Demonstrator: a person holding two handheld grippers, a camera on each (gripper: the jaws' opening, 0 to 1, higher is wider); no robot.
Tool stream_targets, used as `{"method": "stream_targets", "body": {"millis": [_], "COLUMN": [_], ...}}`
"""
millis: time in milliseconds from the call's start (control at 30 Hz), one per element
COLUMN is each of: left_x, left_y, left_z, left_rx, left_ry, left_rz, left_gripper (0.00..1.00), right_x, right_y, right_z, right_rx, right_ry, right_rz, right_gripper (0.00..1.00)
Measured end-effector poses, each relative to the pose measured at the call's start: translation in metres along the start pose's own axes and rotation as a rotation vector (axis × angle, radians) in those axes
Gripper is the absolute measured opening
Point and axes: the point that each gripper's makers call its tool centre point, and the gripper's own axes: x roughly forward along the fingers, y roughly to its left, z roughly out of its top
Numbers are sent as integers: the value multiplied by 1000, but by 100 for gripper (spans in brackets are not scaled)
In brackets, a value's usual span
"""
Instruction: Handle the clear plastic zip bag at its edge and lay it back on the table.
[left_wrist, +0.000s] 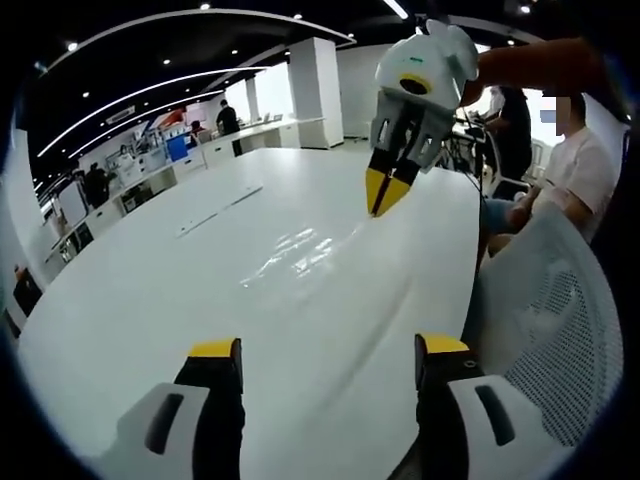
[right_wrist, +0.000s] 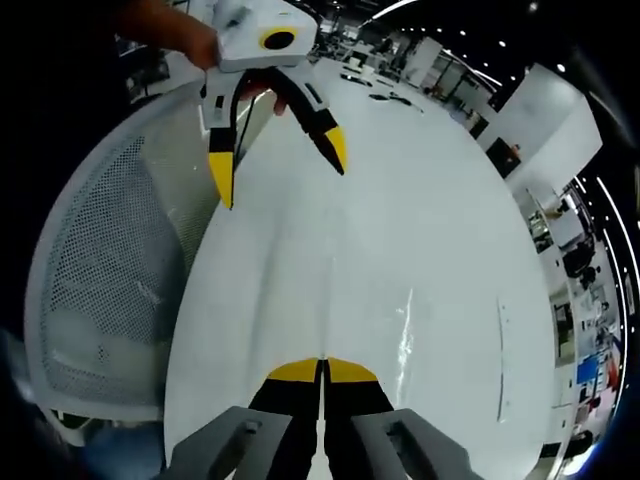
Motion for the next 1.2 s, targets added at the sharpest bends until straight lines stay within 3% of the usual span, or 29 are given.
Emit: {"method": "stream_targets", "body": {"millis": [500,1200], "left_x": [5,10], "left_y": [-8,-15], "left_z": [6,5], "left_rx": [63,210], "left_ry": [14,45], "left_rz": [-34,-75], "left_gripper": [57,24], "right_x": [-3,-11], "right_y": [11,24], "right_z": [2,12], "right_rx": [-47,-91], "right_ry": [-20,-63], "right_rz": [23,34], "right_gripper": [0,0]}}
